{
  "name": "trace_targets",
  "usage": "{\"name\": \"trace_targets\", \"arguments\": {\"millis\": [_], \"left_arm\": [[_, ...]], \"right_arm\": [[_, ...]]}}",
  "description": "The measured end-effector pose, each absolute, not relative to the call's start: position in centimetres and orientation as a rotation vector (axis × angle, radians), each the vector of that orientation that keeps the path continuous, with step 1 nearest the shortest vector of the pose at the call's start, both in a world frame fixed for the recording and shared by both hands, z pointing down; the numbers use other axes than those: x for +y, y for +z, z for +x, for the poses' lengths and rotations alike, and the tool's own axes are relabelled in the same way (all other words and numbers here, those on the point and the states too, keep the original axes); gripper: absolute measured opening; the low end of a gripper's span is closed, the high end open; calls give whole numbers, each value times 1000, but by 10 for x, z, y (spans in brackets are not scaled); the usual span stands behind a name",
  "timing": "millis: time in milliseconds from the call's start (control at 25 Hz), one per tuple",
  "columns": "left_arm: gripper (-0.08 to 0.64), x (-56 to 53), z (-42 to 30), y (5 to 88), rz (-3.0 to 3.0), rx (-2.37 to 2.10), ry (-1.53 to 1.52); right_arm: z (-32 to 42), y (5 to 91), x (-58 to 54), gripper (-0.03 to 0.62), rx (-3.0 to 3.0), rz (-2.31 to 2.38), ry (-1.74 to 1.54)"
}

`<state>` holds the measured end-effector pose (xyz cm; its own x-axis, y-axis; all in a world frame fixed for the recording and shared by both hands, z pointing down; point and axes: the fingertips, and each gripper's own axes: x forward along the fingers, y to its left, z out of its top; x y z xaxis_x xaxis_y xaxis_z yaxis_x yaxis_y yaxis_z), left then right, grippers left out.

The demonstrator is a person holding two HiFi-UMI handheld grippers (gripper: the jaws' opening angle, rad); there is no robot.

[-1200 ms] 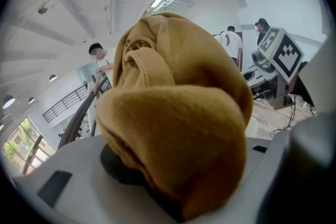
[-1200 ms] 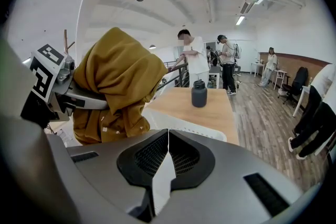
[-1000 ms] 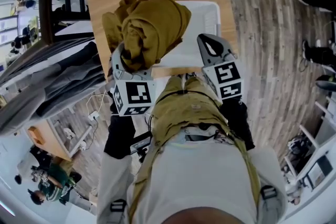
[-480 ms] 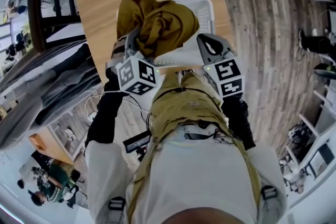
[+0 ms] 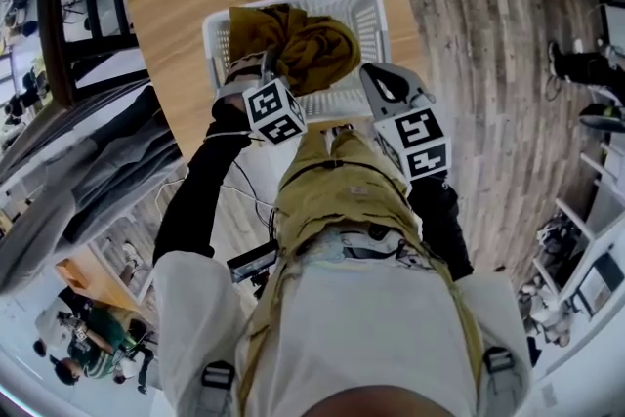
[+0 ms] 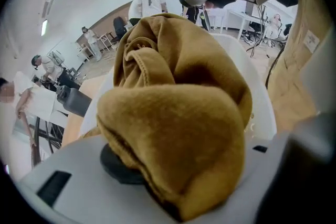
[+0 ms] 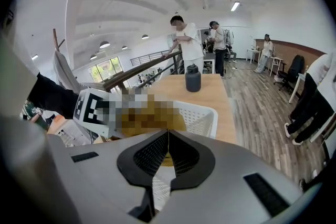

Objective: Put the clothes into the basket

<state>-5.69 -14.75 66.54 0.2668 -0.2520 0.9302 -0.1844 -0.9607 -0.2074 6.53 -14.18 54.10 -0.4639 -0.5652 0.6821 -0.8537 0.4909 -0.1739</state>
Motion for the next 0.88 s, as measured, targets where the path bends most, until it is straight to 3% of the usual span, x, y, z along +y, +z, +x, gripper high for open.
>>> {"name": "trace_targets", "arguments": {"millis": [880], "left_arm": [[249,-124,-44,745,-2406,104,-1989]], "right_arm": [[40,587,-137,21,-2051,1006,661]]}}
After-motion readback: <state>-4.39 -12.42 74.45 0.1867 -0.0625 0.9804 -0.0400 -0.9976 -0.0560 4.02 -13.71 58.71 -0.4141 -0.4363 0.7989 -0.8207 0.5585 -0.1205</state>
